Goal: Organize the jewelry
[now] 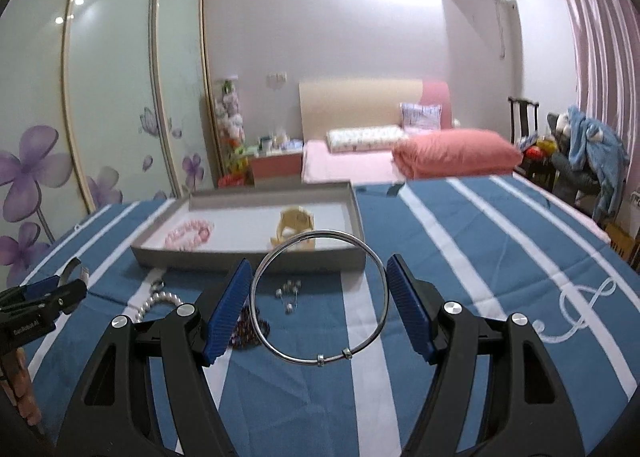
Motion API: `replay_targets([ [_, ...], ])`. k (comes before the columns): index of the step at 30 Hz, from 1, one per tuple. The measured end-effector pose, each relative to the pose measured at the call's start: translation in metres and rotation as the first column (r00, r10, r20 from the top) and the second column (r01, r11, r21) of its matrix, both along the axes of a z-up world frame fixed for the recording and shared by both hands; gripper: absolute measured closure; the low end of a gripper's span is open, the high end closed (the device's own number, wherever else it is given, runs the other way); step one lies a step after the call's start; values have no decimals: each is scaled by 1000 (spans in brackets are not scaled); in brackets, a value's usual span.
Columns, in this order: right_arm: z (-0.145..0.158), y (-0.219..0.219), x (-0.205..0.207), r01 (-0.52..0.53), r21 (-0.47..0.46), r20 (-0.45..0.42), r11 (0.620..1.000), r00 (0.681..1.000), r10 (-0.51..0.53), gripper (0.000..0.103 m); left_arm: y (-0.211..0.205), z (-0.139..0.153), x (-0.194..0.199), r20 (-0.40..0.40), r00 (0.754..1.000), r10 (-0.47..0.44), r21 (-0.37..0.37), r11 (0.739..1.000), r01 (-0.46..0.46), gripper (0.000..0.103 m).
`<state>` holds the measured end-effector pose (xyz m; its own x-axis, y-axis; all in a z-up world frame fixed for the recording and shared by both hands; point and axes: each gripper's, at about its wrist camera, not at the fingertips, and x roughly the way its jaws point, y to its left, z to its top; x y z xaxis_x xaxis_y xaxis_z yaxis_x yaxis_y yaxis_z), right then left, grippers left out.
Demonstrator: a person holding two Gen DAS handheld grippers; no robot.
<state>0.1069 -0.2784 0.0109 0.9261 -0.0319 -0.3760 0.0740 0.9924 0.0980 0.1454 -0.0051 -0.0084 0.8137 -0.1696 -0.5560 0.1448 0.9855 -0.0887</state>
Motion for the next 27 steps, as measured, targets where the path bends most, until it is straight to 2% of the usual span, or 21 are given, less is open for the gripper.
replay_targets([
  [12,12,3,-7,-7,-35,110,999,994,11,33,-26,16,-9,108,994,-24,22,1000,22,38],
  [27,27,2,-14,-15,-37,211,999,977,23,33,-39,41,-20,250,968,1,48,999,-14,38],
])
